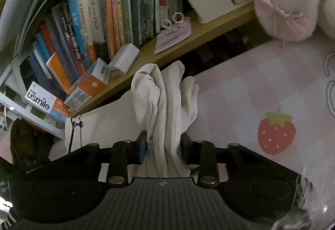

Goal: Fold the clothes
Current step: 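Lower the folded shirt onto the bed and open both grippers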

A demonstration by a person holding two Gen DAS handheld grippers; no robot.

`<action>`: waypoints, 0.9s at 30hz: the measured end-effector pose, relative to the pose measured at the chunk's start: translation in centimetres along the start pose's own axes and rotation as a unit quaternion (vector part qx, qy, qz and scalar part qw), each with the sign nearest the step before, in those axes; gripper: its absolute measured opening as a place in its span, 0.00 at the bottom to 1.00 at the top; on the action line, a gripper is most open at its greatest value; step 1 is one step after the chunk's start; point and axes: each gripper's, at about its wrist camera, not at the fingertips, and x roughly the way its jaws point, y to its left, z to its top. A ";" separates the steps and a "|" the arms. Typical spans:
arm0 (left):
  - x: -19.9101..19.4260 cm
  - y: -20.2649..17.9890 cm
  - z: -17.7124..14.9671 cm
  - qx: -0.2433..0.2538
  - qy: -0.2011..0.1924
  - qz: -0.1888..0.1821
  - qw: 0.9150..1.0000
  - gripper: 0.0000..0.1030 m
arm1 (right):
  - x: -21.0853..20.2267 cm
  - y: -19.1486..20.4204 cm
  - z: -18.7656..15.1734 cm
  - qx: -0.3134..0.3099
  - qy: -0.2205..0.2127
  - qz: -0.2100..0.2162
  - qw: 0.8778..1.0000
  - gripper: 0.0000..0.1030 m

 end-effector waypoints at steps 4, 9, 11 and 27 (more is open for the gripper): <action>-2.1 -1.1 -0.5 0.038 -0.017 0.029 0.999 0.43 | -1.8 1.0 0.2 -0.021 -0.016 -0.006 1.000 0.37; -6.1 -2.9 -2.2 0.072 -0.053 0.046 0.995 0.45 | -5.2 2.7 -0.7 -0.079 -0.042 -0.022 0.996 0.48; -7.6 -3.7 -3.3 0.088 -0.062 0.055 0.993 0.52 | -6.5 3.5 -1.7 -0.107 -0.050 -0.028 0.993 0.53; -15.4 -8.9 -15.7 0.142 -0.079 0.120 0.979 0.78 | -15.8 6.4 -14.3 -0.253 -0.090 -0.103 0.958 0.87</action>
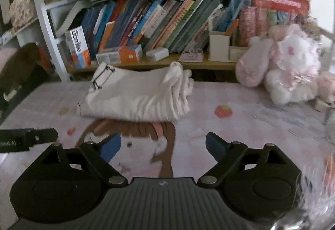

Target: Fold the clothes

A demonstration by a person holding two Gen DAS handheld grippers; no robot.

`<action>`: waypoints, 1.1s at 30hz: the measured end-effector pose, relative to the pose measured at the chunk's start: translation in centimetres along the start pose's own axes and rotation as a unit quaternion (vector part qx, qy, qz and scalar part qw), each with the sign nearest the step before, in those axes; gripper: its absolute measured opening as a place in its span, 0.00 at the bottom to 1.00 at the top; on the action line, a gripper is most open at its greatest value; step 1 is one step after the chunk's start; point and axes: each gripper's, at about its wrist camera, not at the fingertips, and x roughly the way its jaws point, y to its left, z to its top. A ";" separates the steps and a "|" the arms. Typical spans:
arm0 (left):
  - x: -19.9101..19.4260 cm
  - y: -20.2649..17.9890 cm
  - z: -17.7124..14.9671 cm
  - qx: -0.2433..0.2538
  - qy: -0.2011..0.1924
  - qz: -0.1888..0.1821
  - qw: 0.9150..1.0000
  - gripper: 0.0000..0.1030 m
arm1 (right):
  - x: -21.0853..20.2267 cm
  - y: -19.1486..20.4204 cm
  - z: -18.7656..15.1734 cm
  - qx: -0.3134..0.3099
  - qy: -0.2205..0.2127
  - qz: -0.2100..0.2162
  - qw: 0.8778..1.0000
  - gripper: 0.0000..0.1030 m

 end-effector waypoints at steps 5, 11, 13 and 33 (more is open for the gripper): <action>-2.0 -1.5 -2.5 0.013 -0.014 0.049 0.999 0.82 | -2.4 -0.3 -3.2 0.023 0.004 -0.037 0.999 0.90; -4.0 -2.6 -4.9 0.014 -0.019 0.078 0.997 0.84 | -4.7 -0.7 -6.2 0.020 0.004 -0.081 0.997 0.95; -4.3 -3.0 -5.7 0.013 -0.010 0.082 0.996 0.86 | -5.3 -0.4 -6.8 0.008 -0.001 -0.084 0.996 0.97; -3.7 -3.8 -6.4 0.043 0.008 0.078 0.996 0.90 | -5.5 0.8 -7.4 -0.019 0.000 -0.064 0.998 1.00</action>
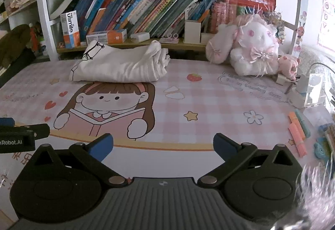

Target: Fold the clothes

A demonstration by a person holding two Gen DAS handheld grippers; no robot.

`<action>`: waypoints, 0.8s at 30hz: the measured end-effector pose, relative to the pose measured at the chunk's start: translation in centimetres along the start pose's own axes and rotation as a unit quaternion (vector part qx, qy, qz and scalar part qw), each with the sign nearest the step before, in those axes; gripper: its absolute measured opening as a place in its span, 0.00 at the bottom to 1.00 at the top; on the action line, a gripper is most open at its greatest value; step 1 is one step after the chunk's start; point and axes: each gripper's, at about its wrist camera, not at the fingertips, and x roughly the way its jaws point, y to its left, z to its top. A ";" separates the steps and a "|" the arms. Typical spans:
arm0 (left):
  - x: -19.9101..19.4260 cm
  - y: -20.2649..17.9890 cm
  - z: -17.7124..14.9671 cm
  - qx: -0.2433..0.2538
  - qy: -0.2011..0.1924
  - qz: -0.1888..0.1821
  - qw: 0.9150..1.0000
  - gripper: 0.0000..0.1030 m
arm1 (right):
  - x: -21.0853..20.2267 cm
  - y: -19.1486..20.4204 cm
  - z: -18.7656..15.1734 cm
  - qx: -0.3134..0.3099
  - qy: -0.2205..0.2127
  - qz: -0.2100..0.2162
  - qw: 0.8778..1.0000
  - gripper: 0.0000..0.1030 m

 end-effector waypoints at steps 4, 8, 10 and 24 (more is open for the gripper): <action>0.3 -0.3 0.1 0.011 -0.003 0.005 1.000 0.90 | 0.6 -0.1 0.4 0.009 0.004 0.000 1.000 1.00; 0.3 -0.6 0.0 0.023 -0.009 0.005 1.000 0.92 | 1.0 -0.2 0.8 0.022 0.005 -0.001 1.000 1.00; 0.2 -0.7 -0.1 0.030 -0.012 0.004 0.999 0.95 | 1.1 -0.2 0.6 0.025 0.007 0.000 1.000 1.00; 0.9 -0.3 -0.1 0.022 0.004 0.004 1.000 0.98 | 2.0 0.3 -0.2 0.024 0.026 0.003 0.999 1.00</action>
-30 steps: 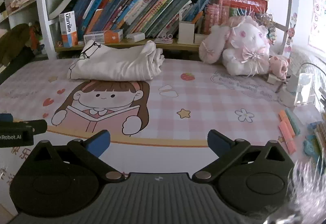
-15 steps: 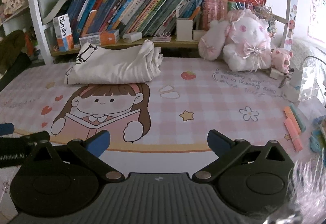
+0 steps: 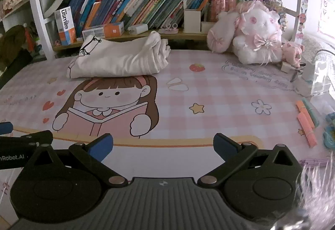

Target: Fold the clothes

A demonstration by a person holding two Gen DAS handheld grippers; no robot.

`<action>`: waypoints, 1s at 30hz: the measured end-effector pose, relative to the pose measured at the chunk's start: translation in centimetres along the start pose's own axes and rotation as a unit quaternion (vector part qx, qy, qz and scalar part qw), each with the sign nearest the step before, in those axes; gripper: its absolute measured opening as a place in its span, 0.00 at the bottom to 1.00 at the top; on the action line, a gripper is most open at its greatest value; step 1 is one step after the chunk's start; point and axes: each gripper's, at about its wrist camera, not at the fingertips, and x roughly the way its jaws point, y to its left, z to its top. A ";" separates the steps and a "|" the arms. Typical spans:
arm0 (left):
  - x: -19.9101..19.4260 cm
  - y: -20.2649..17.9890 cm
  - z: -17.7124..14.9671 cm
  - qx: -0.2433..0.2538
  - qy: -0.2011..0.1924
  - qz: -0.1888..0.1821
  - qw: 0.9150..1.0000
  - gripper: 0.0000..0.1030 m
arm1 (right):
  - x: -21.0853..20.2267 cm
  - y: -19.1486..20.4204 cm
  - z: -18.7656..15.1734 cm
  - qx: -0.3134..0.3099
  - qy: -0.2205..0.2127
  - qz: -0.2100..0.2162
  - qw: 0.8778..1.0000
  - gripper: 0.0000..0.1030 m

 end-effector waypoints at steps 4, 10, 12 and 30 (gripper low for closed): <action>0.4 0.0 0.1 0.000 0.006 -0.002 1.000 0.98 | 0.3 0.1 0.0 -0.002 0.002 0.001 1.000 1.00; 0.8 0.1 0.2 -0.004 0.010 -0.006 1.000 0.98 | 0.7 0.2 0.1 -0.004 0.006 0.001 1.000 1.00; 0.8 0.2 0.1 -0.004 0.011 -0.006 1.000 0.98 | 0.8 0.3 0.1 -0.003 0.008 0.001 1.000 1.00; 1.3 0.5 -0.1 -0.007 0.019 -0.017 1.000 0.98 | 1.2 0.7 -0.1 -0.001 0.016 0.001 1.000 1.00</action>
